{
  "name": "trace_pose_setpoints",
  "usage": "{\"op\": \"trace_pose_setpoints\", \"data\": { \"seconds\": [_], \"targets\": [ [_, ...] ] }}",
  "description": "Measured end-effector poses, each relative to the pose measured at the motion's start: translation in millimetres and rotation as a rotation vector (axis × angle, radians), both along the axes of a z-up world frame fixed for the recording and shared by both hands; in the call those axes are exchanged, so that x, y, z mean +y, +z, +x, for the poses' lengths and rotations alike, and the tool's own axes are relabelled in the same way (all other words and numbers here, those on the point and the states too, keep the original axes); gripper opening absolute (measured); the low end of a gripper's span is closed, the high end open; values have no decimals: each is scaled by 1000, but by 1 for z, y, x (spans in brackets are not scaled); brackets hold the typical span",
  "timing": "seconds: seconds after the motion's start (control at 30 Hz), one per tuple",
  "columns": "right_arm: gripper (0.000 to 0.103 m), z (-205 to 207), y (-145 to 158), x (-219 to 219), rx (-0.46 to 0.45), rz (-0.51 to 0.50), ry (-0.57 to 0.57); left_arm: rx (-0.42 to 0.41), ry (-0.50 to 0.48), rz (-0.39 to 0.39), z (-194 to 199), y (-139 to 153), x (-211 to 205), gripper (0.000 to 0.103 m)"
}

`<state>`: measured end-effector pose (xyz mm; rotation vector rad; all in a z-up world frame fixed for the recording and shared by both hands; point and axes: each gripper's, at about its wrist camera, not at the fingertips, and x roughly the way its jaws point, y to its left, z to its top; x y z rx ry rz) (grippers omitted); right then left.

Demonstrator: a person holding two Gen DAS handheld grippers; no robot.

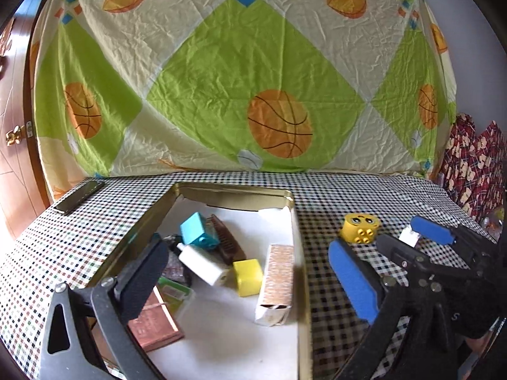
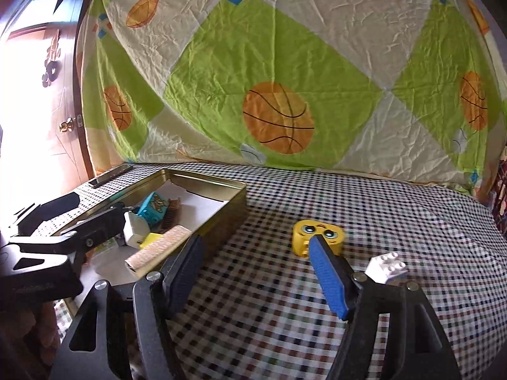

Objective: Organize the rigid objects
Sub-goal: 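Grasp the white sun-face duplo block with the right gripper while the left approaches the yellow block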

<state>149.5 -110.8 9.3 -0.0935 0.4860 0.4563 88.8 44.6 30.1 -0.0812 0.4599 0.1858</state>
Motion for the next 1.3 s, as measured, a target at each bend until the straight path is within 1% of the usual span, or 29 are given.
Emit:
{"op": "trace_pose_setpoints", "data": {
  "seconds": [0.1,0.17,0.23,0.3,0.4,0.5,0.57,0.67,0.7,0.73,0.8,0.83,0.87,0.97,1.1,1.17,1.23,1.3],
  "targets": [
    [70,16,-3,-27,25,-7,-94,21,-82,2,15,5,-27,103],
    [70,28,-4,-43,42,-13,-160,50,-109,18,29,6,-45,103],
    [70,41,-6,-54,63,-28,-194,76,-134,25,44,4,-59,103],
    [70,54,-9,-62,95,-42,-213,102,-136,37,60,1,-70,103],
    [70,73,-15,-71,146,-41,-219,153,-121,32,85,-6,-77,103],
    [70,87,-23,-74,210,-30,-185,201,-90,25,104,-14,-77,102],
    [70,93,-29,-73,260,-30,-161,215,-89,10,110,-16,-77,103],
    [70,99,-37,-72,319,-26,-144,215,-83,12,113,-17,-77,103],
    [67,101,-40,-73,338,-23,-139,216,-86,8,114,-18,-79,103],
    [52,103,-43,-73,360,-19,-129,220,-90,6,116,-20,-80,103],
    [40,106,-49,-74,407,-25,-126,226,-90,12,119,-22,-82,103],
    [35,106,-50,-75,411,-15,-121,228,-92,16,122,-23,-85,103],
    [34,105,-49,-76,406,-7,-120,230,-95,20,124,-24,-87,103],
    [34,101,-45,-80,377,7,-137,239,-110,31,130,-28,-96,103],
    [34,99,-40,-92,347,36,-204,255,-127,47,138,-33,-108,102],
    [34,99,-37,-97,318,24,-252,258,-129,53,141,-35,-112,102],
    [34,100,-32,-101,274,-14,-309,268,-135,62,146,-37,-115,102],
    [34,102,-30,-105,253,-30,-336,285,-145,64,153,-41,-119,102]
  ]
}}
